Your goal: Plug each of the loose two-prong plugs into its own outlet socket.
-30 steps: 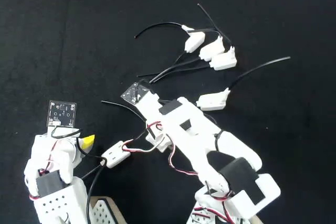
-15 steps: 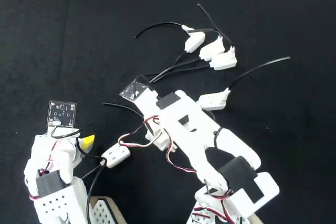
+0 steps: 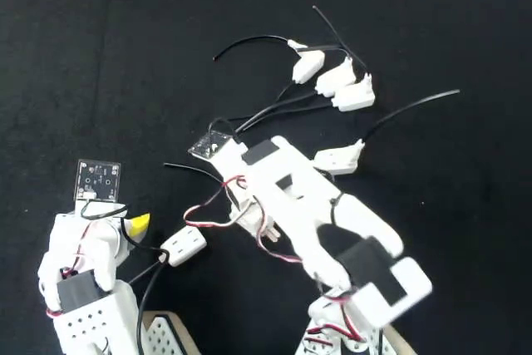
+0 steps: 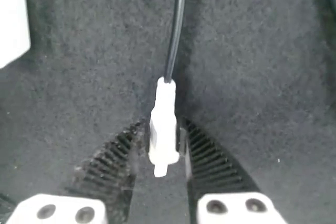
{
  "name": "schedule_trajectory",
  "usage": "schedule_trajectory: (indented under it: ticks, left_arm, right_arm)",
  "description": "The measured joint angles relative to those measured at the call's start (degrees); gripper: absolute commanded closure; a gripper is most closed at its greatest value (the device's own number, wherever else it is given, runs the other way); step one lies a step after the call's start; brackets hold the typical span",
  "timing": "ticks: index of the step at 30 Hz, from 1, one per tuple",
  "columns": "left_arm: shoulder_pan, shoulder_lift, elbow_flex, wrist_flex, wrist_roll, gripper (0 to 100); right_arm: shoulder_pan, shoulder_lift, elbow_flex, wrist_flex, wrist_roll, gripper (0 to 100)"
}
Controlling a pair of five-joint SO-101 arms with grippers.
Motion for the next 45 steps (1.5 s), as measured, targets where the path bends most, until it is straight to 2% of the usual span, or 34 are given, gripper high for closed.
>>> schedule_trajectory:
  ticks: [2,10,16,24,45]
  left_arm:
    - [0.0,0.0,0.0,0.0,0.0,60]
    - [0.0,0.0,0.0,0.0,0.0,60]
    - [0.0,0.0,0.0,0.0,0.0,60]
    - [0.0,0.0,0.0,0.0,0.0,60]
    - [0.0,0.0,0.0,0.0,0.0,60]
  right_arm:
    - [0.0,2.99,-1.85,0.09,0.0,96.2]
    - [0.26,5.36,-6.95,3.52,0.0,95.1]
    - [0.26,6.15,-9.14,7.91,0.0,89.0]
    - [0.26,6.15,-10.73,8.35,-0.88,92.4]
    - [0.26,6.15,-10.99,10.73,-2.11,92.8]
